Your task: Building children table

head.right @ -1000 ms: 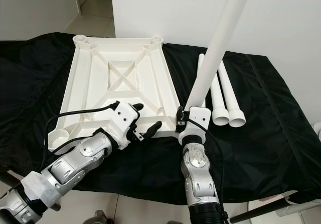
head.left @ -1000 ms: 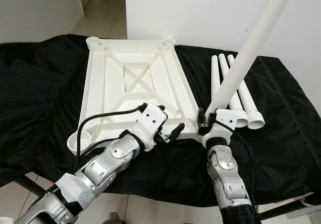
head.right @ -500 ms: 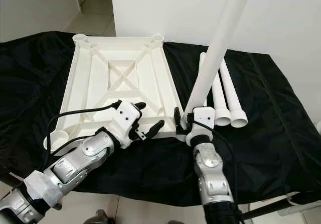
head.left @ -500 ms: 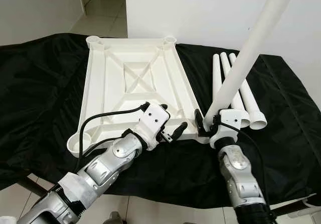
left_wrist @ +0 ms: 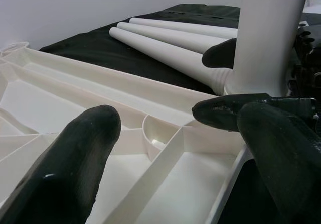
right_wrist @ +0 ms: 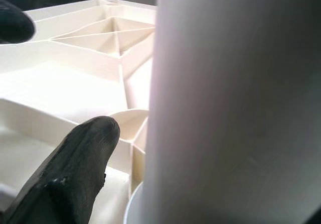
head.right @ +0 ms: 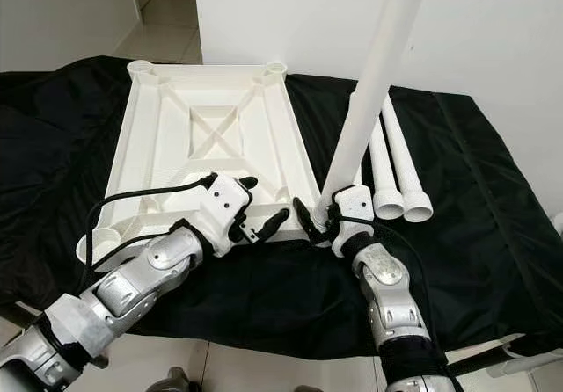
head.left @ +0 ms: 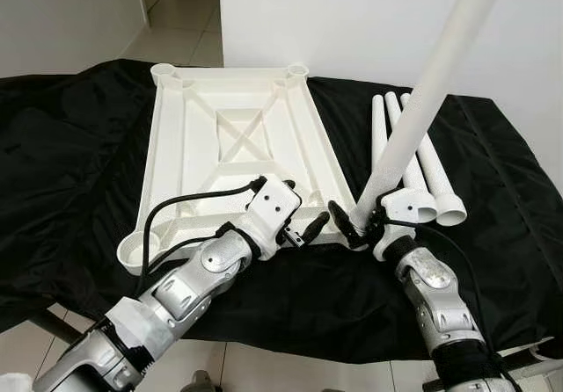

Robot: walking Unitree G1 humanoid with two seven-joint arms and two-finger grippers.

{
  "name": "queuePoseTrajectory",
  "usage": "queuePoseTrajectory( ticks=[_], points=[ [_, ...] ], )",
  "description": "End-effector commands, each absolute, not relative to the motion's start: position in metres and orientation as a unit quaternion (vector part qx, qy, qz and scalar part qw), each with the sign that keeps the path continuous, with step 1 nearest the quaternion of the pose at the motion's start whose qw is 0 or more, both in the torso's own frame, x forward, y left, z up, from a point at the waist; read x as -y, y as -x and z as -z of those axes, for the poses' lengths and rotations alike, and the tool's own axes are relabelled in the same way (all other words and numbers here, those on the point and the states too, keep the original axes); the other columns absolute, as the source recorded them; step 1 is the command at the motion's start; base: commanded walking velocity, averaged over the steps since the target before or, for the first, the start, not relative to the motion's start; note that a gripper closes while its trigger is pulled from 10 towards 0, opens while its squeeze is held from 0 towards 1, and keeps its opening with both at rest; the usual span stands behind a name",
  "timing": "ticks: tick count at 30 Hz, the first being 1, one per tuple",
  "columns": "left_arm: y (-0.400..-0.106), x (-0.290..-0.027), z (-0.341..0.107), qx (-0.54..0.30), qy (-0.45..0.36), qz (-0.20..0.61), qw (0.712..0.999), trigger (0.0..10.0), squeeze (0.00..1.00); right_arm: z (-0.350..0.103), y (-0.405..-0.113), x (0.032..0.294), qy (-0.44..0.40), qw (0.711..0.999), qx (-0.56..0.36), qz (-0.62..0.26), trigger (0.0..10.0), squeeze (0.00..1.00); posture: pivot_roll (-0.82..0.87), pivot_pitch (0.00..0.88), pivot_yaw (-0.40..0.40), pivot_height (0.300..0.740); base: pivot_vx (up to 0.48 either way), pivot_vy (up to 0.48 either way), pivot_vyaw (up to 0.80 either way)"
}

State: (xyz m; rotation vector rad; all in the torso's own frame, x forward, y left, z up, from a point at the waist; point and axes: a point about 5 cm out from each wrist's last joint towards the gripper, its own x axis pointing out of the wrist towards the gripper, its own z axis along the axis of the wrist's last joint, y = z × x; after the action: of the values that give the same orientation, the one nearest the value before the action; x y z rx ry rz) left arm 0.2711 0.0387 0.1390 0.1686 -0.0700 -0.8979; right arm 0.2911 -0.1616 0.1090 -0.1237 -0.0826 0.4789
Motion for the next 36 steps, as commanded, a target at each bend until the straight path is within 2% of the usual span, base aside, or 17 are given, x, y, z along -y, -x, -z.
queuePoseTrajectory(
  ticks=[1, 3, 4, 5, 6, 8, 9, 18, 19, 26, 28, 36],
  points=[
    [-0.26, -0.03, -0.136, 0.019, -0.094, 0.56, 0.823, 10.0, 0.0, -0.113, -0.296, 0.156, 0.065, 0.962, 0.05, -0.26, 9.1, 0.0, 0.01, 0.0, -0.037, 0.74, 0.0, 0.0, 0.0],
    [-0.26, -0.03, -0.137, 0.021, -0.095, 0.56, 0.823, 10.0, 0.0, -0.113, -0.299, 0.156, 0.072, 0.958, 0.048, -0.273, 9.1, 0.0, 0.01, 0.0, -0.037, 0.74, 0.0, 0.0, 0.0],
    [-0.261, -0.03, -0.138, 0.022, -0.093, 0.56, 0.823, 10.0, 0.0, -0.113, -0.299, 0.157, 0.078, 0.955, 0.048, -0.281, 4.2, 0.0, 0.02, 0.0, -0.041, 0.74, 0.0, 0.0, 0.0],
    [-0.261, -0.029, -0.139, 0.023, -0.092, 0.56, 0.823, 10.0, 0.0, -0.113, -0.3, 0.159, 0.081, 0.954, 0.046, -0.286, 2.7, 0.0, 0.02, 0.0, -0.041, 0.74, 0.0, 0.0, 0.0],
    [-0.261, -0.029, -0.14, 0.024, -0.091, 0.559, 0.824, 10.0, 0.0, -0.113, -0.3, 0.159, 0.082, 0.953, 0.046, -0.289, 2.1, 0.0, 0.02, 0.0, -0.041, 0.74, 0.0, 0.0, 0.0],
    [-0.261, -0.029, -0.14, 0.024, -0.09, 0.559, 0.824, 10.0, 0.0, -0.112, -0.3, 0.161, 0.082, 0.952, 0.041, -0.291, 2.1, 0.0, 0.02, 0.0, -0.043, 0.74, 0.0, 0.0, 0.0],
    [-0.26, -0.029, -0.14, 0.024, -0.09, 0.559, 0.824, 10.0, 0.0, -0.11, -0.299, 0.162, 0.087, 0.952, 0.037, -0.291, 0.0, 0.0, 0.02, 0.0, -0.044, 0.74, 0.0, 0.0, 0.0],
    [-0.259, -0.029, -0.141, 0.026, -0.089, 0.561, 0.823, 10.0, 0.0, -0.099, -0.292, 0.165, 0.071, 0.958, 0.021, -0.278, 0.0, 0.0, 0.02, 0.0, -0.041, 0.74, 0.0, 0.0, 0.0],
    [-0.259, -0.029, -0.141, 0.026, -0.089, 0.561, 0.822, 10.0, 0.0, -0.097, -0.291, 0.165, 0.06, 0.961, 0.02, -0.268, 10.0, 0.0, 0.01, 0.0, -0.039, 0.74, 0.0, 0.0, 0.0],
    [-0.258, -0.029, -0.14, 0.024, -0.089, 0.565, 0.82, 10.0, 0.0, -0.094, -0.289, 0.161, 0.03, 0.973, 0.014, -0.228, 10.0, 0.0, 0.01, 0.0, -0.04, 0.74, 0.0, 0.0, 0.0],
    [-0.258, -0.029, -0.14, 0.024, -0.089, 0.566, 0.819, 10.0, 0.0, -0.093, -0.291, 0.161, 0.021, 0.985, 0.01, -0.169, 10.0, 0.0, 0.01, 0.0, -0.043, 0.74, 0.0, 0.0, 0.0],
    [-0.258, -0.028, -0.14, 0.023, -0.087, 0.565, 0.82, 10.0, 0.0, -0.092, -0.288, 0.151, -0.003, 0.997, -0.001, -0.079, 10.0, 0.0, 0.01, 0.0, -0.046, 0.74, 0.0, 0.0, 0.0]
  ],
)
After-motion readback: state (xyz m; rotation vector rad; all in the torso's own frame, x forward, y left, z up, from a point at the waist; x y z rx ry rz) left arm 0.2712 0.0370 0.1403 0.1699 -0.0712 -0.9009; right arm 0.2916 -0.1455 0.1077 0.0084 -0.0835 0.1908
